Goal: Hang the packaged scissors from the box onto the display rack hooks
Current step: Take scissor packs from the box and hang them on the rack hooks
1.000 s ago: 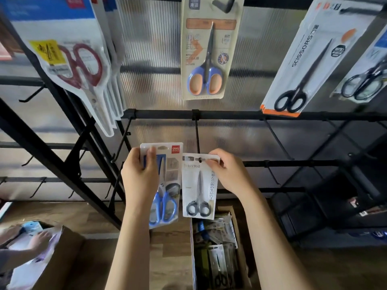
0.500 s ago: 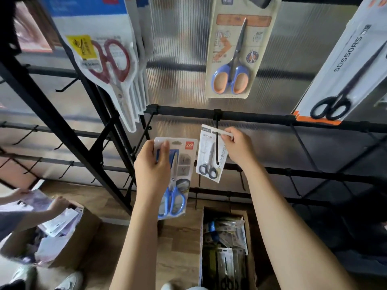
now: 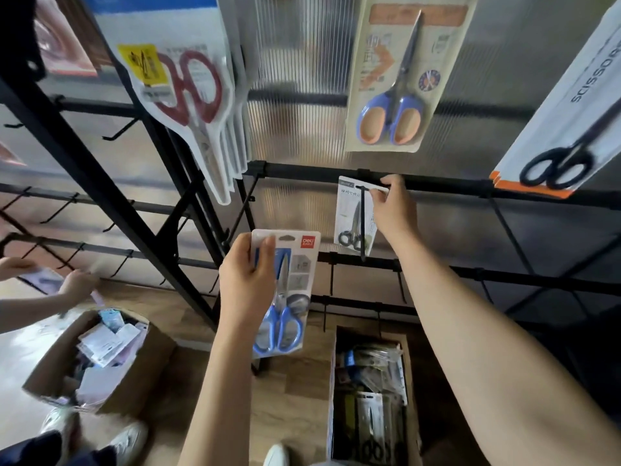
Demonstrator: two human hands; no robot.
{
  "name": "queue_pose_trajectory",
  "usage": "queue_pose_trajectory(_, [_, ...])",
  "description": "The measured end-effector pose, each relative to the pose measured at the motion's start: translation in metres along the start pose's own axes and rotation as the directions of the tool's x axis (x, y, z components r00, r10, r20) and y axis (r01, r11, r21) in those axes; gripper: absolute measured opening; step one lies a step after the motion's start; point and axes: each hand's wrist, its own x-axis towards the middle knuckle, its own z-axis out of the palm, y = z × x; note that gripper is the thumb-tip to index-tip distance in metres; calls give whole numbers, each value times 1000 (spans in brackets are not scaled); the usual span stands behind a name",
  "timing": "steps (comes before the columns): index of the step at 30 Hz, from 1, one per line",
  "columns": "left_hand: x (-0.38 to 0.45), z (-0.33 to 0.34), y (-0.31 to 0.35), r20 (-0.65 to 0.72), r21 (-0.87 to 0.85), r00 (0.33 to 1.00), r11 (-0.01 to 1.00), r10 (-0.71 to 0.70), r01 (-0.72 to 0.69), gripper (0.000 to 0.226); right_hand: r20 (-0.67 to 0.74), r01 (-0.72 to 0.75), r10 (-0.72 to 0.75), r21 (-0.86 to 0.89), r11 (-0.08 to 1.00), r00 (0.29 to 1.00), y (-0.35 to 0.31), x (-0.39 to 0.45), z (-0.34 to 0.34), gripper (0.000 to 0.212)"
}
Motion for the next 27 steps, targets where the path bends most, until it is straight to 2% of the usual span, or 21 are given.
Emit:
queue_pose_trajectory(5, [4,-19,-28,-51,26,996,997,-77,78,36,-164,-3,3,-5,1000,986,19,-40,18,47])
queue_pose_trajectory(9, [11,-42,-46,-100,-10,990,995,-102,102,37,-90,-56,56,-3,998,994,36,-87,47,47])
queue_pose_trajectory(12, [16,-53,-57,-61,-73,993,993,-99,94,39,-73,-44,42,-27,999,996,42,-115,67,45])
queue_pose_trajectory(16, [21,-57,-61,-14,-102,999,994,-44,42,35,17,-41,43,-83,996,999,41,-141,86,43])
queue_pose_trajectory(20, [29,-62,-63,2,-172,998,983,-66,66,27,56,-41,50,-153,987,997,40,-150,99,34])
queue_pose_trajectory(27, [48,-63,-72,85,-134,996,990,-31,42,27,101,-88,109,-193,977,989,39,-159,113,25])
